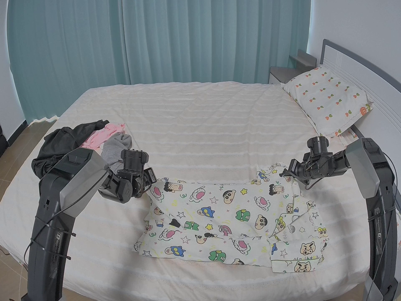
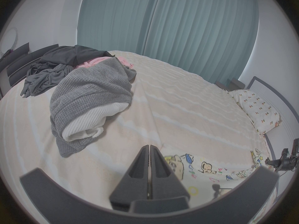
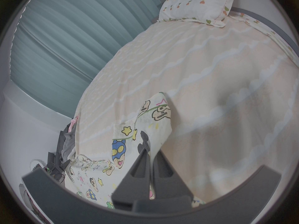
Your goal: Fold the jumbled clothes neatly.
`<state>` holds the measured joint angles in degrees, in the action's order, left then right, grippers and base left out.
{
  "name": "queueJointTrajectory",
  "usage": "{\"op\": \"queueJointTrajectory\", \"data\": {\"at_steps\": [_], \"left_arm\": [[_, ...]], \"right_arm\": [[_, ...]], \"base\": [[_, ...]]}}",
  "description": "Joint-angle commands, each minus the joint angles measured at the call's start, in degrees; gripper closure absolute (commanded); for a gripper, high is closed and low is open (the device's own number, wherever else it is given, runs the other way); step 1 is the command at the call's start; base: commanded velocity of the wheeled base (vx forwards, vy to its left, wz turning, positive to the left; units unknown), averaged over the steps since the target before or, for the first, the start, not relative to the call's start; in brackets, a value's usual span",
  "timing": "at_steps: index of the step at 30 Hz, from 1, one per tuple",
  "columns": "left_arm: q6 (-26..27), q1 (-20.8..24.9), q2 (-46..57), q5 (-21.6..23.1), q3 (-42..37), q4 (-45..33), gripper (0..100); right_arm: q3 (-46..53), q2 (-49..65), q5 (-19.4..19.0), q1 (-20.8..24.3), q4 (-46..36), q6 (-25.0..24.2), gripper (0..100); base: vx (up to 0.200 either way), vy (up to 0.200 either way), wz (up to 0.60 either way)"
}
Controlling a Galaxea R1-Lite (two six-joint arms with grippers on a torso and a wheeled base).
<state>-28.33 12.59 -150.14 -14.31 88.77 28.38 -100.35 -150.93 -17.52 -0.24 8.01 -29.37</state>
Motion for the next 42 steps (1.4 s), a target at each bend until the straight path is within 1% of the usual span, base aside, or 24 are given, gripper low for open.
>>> {"op": "queueJointTrajectory", "data": {"at_steps": [1, 3, 4, 6, 12, 13, 16, 17, 21, 24, 25, 27, 28, 29, 30, 32, 37, 41, 42], "left_arm": [[0.0, 0.1, 1.9, 0.0, 0.0, 0.0, 100], [0.0, 0.0, 2.0, 0.0, 0.0, 0.0, 100], [0.0, 0.0, 2.3, 0.0, 0.0, -0.1, 100], [0.1, 0.0, 2.3, 0.0, -0.1, -0.1, 100], [0.8, -0.2, 1.9, 0.1, 0.1, -0.3, 100], [2.4, -0.6, 1.1, 0.2, 0.3, -0.4, 100], [4.3, -1.4, 0.0, 0.8, 1.1, -1.4, 100], [4.3, -1.6, -0.1, 1.0, 2.0, -2.5, 100], [4.2, -2.1, -0.7, 1.4, 8.0, -11.3, 100], [3.9, -2.5, -1.4, 1.4, 11.3, -12.6, 100], [4.0, -2.6, -1.4, 1.5, 12.0, -12.6, 0], [4.0, -2.8, -1.4, 2.2, 12.0, -12.7, 0], [4.0, -2.9, -1.6, 3.6, 12.0, -12.9, 0], [4.0, -2.9, -1.6, 3.6, 12.0, -12.9, 0], [3.9, -2.8, -2.0, 6.0, 11.5, -13.3, 0], [3.9, -2.4, -3.4, 7.4, 11.9, -13.3, 0], [3.9, -1.3, -5.6, 9.7, 12.3, -13.4, 0], [3.9, -0.8, -5.7, 10.3, 12.4, -14.2, 0], [3.9, -0.6, -5.8, 11.1, 12.6, -15.0, 0]], "right_arm": [[5.4, 4.7, -1.6, -0.6, 2.4, 0.1, 100], [5.7, 4.9, -1.8, -0.6, 2.6, 0.1, 100], [8.9, 7.1, -4.2, -0.9, 4.0, 0.7, 100], [10.4, 7.8, -5.2, -0.9, 4.6, 0.8, 100], [12.0, 8.1, -5.2, -0.6, 5.3, 2.3, 100], [12.0, 7.8, -5.0, -0.6, 5.4, 2.3, 100], [12.1, 7.9, -4.8, -0.6, 5.4, 2.3, 100], [12.2, 8.0, -4.7, -0.6, 5.4, 2.3, 100], [13.5, 8.5, -4.1, -0.5, 5.4, 2.3, 100], [14.3, 8.7, -3.6, -0.4, 6.1, 2.3, 100], [14.7, 8.9, -3.3, -0.4, 6.8, 2.3, 100], [15.1, 9.0, -3.0, -0.4, 7.8, 2.3, 100], [15.7, 9.1, -3.0, -0.4, 8.5, 2.3, 100], [15.7, 9.1, -3.0, -0.4, 8.5, 2.3, 100], [16.4, 9.4, -3.0, -0.3, 9.0, 2.2, 100], [17.1, 9.9, -3.0, -0.3, 9.1, 2.2, 100], [18.4, 10.8, -3.0, -0.4, 9.1, 2.2, 100], [18.9, 11.1, -3.0, -0.4, 9.1, 2.3, 100], [18.8, 11.1, -3.0, -0.3, 9.2, 2.3, 100]], "base": [[0.0, 0.0, 0.0], [0.0, 0.0, 0.0], [0.0, 0.0, 0.0], [0.0, 0.0, 0.0], [0.0, 0.0, 0.0], [0.0, 0.0, 0.0], [0.0, 0.0, 0.0], [0.0, 0.0, 0.0], [0.0, 0.0, 0.0], [0.0, 0.0, 0.0], [0.0, 0.0, 0.0], [0.0, 0.0, 0.0], [0.0, 0.0, 0.0], [0.0, 0.0, 0.0], [0.0, 0.0, 0.0], [0.0, 0.0, 0.0], [0.0, 0.0, 0.0], [0.0, 0.0, 0.0], [0.0, 0.0, 0.0]]}}
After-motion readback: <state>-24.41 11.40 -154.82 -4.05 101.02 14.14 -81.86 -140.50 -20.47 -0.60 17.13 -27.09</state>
